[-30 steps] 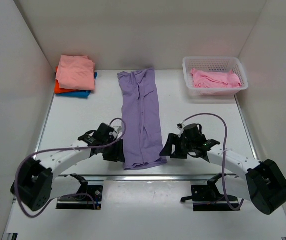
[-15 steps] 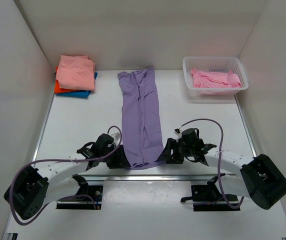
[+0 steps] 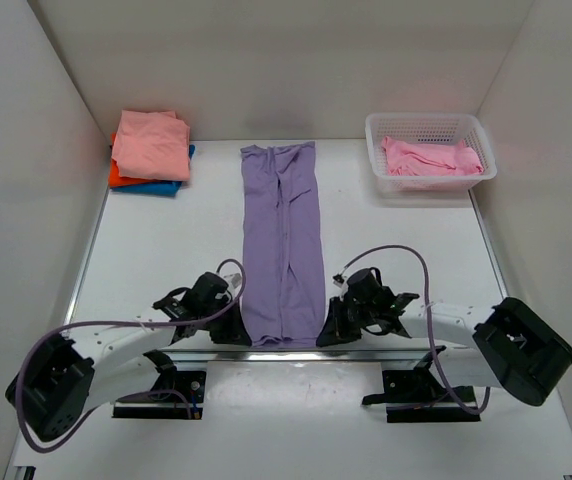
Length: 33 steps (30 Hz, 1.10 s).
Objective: Fold and stack the t-shirts
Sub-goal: Grab the bottom of the folded rectangular tshirt with both arms, then fold the folded rectangular tshirt in 1/3 of the way
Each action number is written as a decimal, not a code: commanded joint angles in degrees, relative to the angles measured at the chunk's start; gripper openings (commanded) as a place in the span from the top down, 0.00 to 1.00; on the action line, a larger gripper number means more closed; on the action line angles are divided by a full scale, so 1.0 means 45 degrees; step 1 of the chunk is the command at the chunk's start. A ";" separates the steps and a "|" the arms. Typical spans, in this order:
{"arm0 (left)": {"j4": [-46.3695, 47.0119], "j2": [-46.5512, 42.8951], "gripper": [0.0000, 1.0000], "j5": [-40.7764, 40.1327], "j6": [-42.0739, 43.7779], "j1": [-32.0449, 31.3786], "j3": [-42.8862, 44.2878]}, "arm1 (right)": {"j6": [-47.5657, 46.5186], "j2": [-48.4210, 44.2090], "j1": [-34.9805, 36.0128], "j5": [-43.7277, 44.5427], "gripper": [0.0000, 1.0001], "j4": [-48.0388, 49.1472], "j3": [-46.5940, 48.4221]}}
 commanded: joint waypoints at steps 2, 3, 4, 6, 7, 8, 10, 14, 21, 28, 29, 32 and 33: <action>-0.2904 -0.1218 1.00 -0.0079 0.0880 -0.0107 -0.0362 | 0.0276 -0.0985 0.0899 -0.0309 1.00 -0.1914 -0.0759; -0.3160 -0.1529 1.00 0.0000 0.0823 -0.0204 -0.0420 | 0.0296 -0.1353 0.0959 -0.0446 1.00 -0.1993 -0.0799; -0.3162 -0.1726 1.00 0.0136 0.0725 -0.0263 -0.0478 | 0.0354 -0.1647 0.0940 -0.0602 1.00 -0.2187 -0.1012; -0.3414 -0.1824 1.00 0.0409 0.0841 -0.0148 -0.0109 | 0.0297 -0.1979 0.0649 -0.0992 1.00 -0.2480 -0.0995; -0.3745 -0.1806 1.00 0.0333 0.1073 0.0105 0.0240 | 0.0277 -0.2137 0.0531 -0.1187 1.00 -0.2695 -0.0879; -0.3864 -0.1806 1.00 0.0178 0.1192 0.0417 0.0476 | 0.0084 -0.2235 0.0259 -0.1383 1.00 -0.2890 -0.0607; -0.3963 -0.1612 1.00 0.0331 0.1776 0.1140 0.1450 | -0.0365 -0.2178 -0.0328 -0.1831 1.00 -0.3261 -0.0120; -0.3964 0.0297 1.00 0.0235 0.2694 0.2352 0.3970 | -0.2022 -0.0912 -0.2319 -0.2769 1.00 -0.4315 0.2005; -0.3358 0.4674 1.00 0.0061 0.3946 0.4304 0.8951 | -0.4429 0.3344 -0.5189 -0.3221 1.00 -0.5859 0.7764; -0.2617 1.0046 0.71 -0.0137 0.4416 0.5906 1.3676 | -0.5797 0.8679 -0.6383 -0.2401 0.71 -0.7032 1.4215; -0.2345 1.0456 0.58 0.0096 0.4184 0.6237 1.3933 | -0.5933 0.9127 -0.6384 -0.2033 0.64 -0.7168 1.5071; -0.0863 1.0617 0.51 0.0780 0.3598 0.6765 1.3742 | -0.6168 0.9386 -0.6345 -0.1348 0.58 -0.7716 1.6192; -0.0742 1.0442 0.50 0.0898 0.3460 0.6748 1.3566 | -0.6226 0.9192 -0.6306 -0.1094 0.57 -0.7697 1.6077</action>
